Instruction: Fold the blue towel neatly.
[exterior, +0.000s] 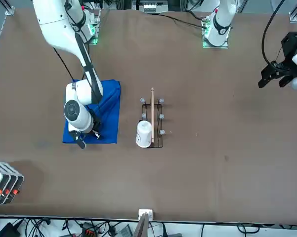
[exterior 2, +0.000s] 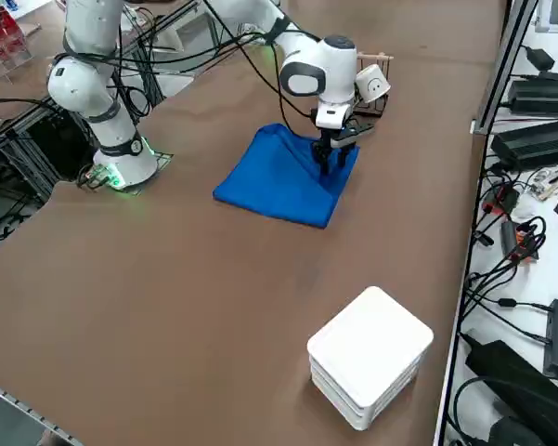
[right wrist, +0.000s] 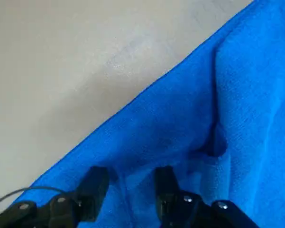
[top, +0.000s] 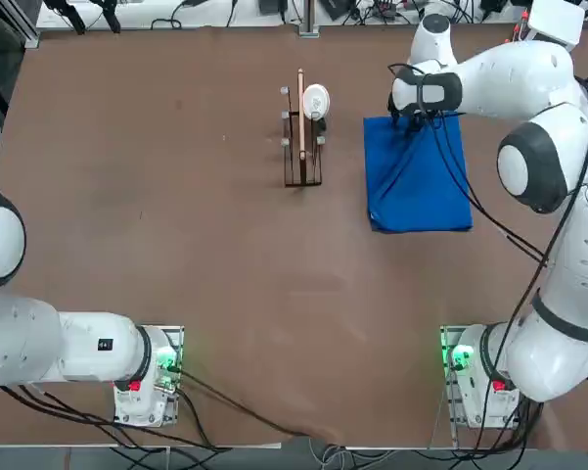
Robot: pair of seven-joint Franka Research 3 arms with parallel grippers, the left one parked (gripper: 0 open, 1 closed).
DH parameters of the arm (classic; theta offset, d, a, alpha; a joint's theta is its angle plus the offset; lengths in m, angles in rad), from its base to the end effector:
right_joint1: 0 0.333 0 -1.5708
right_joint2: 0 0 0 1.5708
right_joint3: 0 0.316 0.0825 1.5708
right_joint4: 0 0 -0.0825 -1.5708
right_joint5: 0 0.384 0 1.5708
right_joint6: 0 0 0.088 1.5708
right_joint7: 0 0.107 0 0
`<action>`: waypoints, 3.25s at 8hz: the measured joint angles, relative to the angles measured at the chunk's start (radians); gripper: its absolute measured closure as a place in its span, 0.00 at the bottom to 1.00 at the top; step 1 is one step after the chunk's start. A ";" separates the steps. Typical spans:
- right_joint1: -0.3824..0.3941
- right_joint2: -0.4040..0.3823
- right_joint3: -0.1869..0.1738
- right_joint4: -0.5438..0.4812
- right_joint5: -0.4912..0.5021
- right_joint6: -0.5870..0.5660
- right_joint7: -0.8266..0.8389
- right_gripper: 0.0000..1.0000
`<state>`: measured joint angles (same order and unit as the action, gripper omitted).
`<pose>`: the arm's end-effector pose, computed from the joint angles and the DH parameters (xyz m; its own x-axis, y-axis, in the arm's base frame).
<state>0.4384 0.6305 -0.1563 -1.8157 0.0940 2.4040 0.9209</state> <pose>0.6192 0.1865 0.1913 0.7767 -0.6298 0.0054 -0.6294 -0.7758 0.0442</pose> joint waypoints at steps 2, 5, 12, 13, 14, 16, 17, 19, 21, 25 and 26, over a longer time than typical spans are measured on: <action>0.000 0.001 0.001 0.000 0.000 0.001 0.000 0.43; 0.000 0.001 0.002 0.001 0.000 0.003 0.000 0.52; 0.000 -0.004 0.005 0.002 0.001 0.002 0.000 0.98; 0.000 -0.006 0.005 0.002 0.001 -0.001 0.000 0.98; 0.000 -0.010 0.005 0.002 0.001 -0.008 0.000 0.98; 0.000 -0.025 0.006 0.003 0.001 -0.011 0.000 0.98; 0.001 -0.033 0.008 0.006 0.001 -0.012 0.000 0.98; 0.004 -0.047 0.021 0.023 0.001 -0.012 0.000 0.98; 0.006 -0.049 0.045 0.046 0.001 -0.012 -0.001 0.98; 0.008 -0.041 0.088 0.110 0.001 -0.013 -0.002 0.98; 0.011 -0.029 0.095 0.133 0.001 -0.013 -0.002 0.98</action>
<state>0.4491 0.6012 -0.0612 -1.6825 0.0945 2.3915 0.9193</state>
